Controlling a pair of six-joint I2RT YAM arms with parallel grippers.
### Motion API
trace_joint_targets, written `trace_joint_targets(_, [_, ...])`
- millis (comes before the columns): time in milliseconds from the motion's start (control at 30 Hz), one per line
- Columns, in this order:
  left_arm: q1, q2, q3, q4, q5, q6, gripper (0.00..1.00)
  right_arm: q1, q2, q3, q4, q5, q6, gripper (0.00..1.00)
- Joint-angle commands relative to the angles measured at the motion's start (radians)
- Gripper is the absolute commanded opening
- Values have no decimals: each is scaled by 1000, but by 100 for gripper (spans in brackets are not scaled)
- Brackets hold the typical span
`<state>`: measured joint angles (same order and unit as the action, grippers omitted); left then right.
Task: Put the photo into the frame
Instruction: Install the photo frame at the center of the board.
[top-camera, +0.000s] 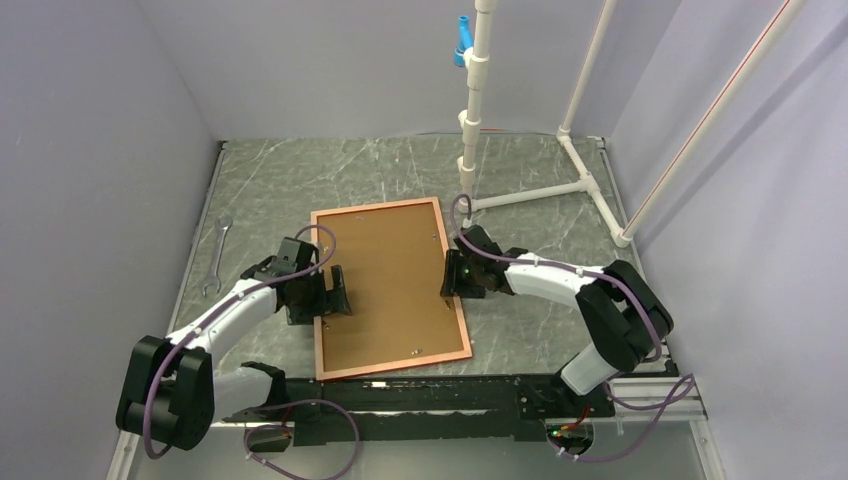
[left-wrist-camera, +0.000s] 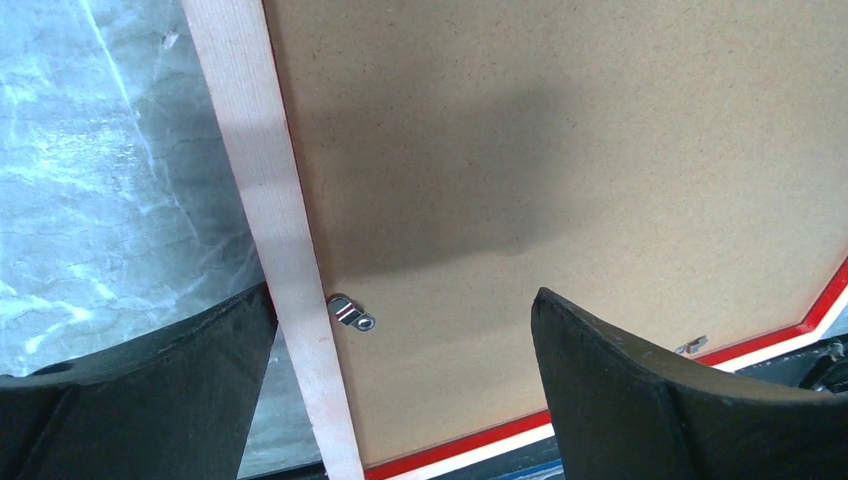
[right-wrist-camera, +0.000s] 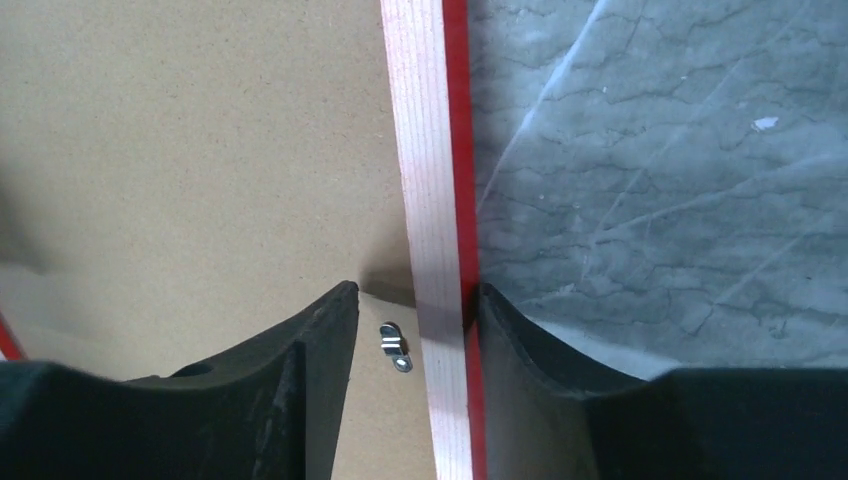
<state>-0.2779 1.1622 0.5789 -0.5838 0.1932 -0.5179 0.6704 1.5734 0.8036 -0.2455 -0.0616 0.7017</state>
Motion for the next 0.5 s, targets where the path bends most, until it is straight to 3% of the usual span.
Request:
trace_joint_targets(0, [-29, -4, 35, 1, 17, -49, 98, 76, 1, -85, -47, -28, 33, 42])
trace_joint_targets(200, [-29, -37, 65, -56, -49, -50, 99, 146, -13, -110, -62, 8, 62, 41])
trace_joint_targets(367, [-29, -47, 69, -73, -67, -38, 99, 146, -40, -59, -131, 59, 46, 54])
trace_joint_targets(467, [-29, -46, 62, -59, -65, -26, 98, 146, -66, -46, -142, 59, 46, 56])
